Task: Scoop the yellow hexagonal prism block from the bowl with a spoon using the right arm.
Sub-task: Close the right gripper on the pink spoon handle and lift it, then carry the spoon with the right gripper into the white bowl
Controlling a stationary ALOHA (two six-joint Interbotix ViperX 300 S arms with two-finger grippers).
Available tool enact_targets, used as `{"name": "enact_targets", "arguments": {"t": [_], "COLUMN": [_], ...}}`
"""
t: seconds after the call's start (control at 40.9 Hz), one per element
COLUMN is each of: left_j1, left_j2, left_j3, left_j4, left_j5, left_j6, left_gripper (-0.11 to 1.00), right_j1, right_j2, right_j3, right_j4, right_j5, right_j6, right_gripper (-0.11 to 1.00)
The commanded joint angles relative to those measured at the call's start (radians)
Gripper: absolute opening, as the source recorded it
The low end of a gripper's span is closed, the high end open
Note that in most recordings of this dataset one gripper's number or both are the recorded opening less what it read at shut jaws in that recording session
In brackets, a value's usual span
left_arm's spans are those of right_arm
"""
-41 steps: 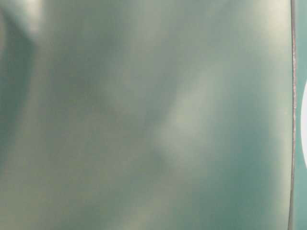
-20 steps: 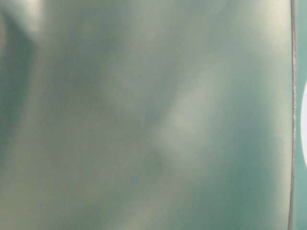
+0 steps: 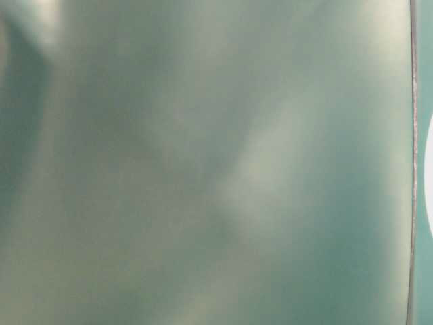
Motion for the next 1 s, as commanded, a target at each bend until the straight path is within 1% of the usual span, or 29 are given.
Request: {"name": "enact_targets", "arguments": {"t": [0.0,0.171,0.367,0.538,0.66,0.758,0.978], "left_j1": [0.000,0.000,0.000,0.000,0.000,0.000,0.000], "left_j2": [0.006,0.006,0.005,0.006,0.002,0.002,0.002], "left_j3": [-0.028,-0.028,-0.029,-0.029,-0.029,-0.029,-0.029], "left_j4": [0.003,0.006,0.006,0.006,0.006,0.006,0.006], "left_j5": [-0.005,-0.006,-0.005,-0.012,-0.012,-0.018,-0.032], "left_j6": [0.000,0.002,0.002,0.003,0.006,0.009,0.012], "left_gripper": [-0.01,-0.01,-0.01,-0.01,-0.01,-0.01,-0.01], "right_j1": [0.003,0.003,-0.009,-0.060,-0.118,-0.181,-0.364], "right_j2": [-0.031,-0.098,-0.224,-0.336,-0.408,-0.466,-0.572], "right_j3": [-0.005,0.000,0.003,-0.018,-0.044,-0.080,-0.212], "right_j4": [0.000,0.000,0.002,0.002,0.000,0.000,-0.002], "right_j5": [-0.008,0.015,0.095,0.199,0.293,0.391,0.716], "right_j6": [-0.002,-0.003,-0.023,-0.064,-0.103,-0.135,-0.212], "right_gripper": [0.24,0.23,0.23,0.23,0.23,0.23,0.23]}}
